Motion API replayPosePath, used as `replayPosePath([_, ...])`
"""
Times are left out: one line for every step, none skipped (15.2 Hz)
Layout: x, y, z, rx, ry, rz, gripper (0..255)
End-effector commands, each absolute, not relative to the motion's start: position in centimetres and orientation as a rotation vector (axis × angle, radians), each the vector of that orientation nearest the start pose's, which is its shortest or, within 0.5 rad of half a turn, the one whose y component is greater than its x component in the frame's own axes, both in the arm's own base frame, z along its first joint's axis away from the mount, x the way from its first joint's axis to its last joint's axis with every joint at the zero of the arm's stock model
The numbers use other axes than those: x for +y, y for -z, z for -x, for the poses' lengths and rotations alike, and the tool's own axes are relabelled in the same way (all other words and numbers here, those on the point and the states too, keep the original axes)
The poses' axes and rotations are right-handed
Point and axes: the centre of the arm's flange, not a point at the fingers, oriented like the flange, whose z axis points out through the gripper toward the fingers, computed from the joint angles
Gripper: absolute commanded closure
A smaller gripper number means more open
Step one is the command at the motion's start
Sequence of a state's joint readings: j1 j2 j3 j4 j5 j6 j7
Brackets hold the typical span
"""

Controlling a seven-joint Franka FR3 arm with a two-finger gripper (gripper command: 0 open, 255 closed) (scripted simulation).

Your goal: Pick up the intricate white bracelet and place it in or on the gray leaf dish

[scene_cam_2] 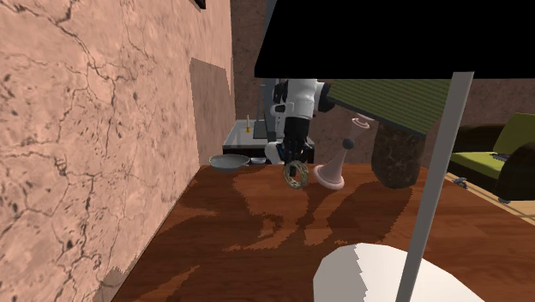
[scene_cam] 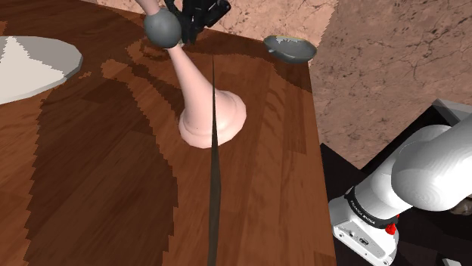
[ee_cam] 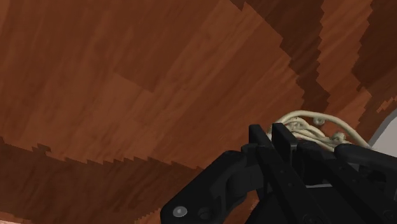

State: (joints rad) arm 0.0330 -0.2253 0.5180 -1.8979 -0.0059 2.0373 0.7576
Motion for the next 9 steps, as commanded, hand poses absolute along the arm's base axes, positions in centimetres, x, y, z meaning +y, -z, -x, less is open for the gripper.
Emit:
replayPosePath([30.0, -62.8, -43.8, 0.294, 0.509, 2.973, 255])
replayPosePath([30.0, -63.4, -43.8, 0.294, 0.509, 2.973, 255])
replayPosePath([30.0, -63.9, -43.8, 0.294, 0.509, 2.973, 255])
replayPosePath([30.0, -64.4, -43.8, 0.294, 0.509, 2.973, 255])
replayPosePath([30.0, -64.9, -43.8, 0.294, 0.509, 2.973, 255])
replayPosePath([30.0, -65.5, -43.8, 0.294, 0.509, 2.973, 255])
replayPosePath([30.0, -66.0, -43.8, 0.294, 0.509, 2.973, 255])
replayPosePath([30.0, -66.5, -43.8, 0.294, 0.509, 2.973, 255])
replayPosePath([30.0, -67.1, -43.8, 0.294, 0.509, 2.973, 255])
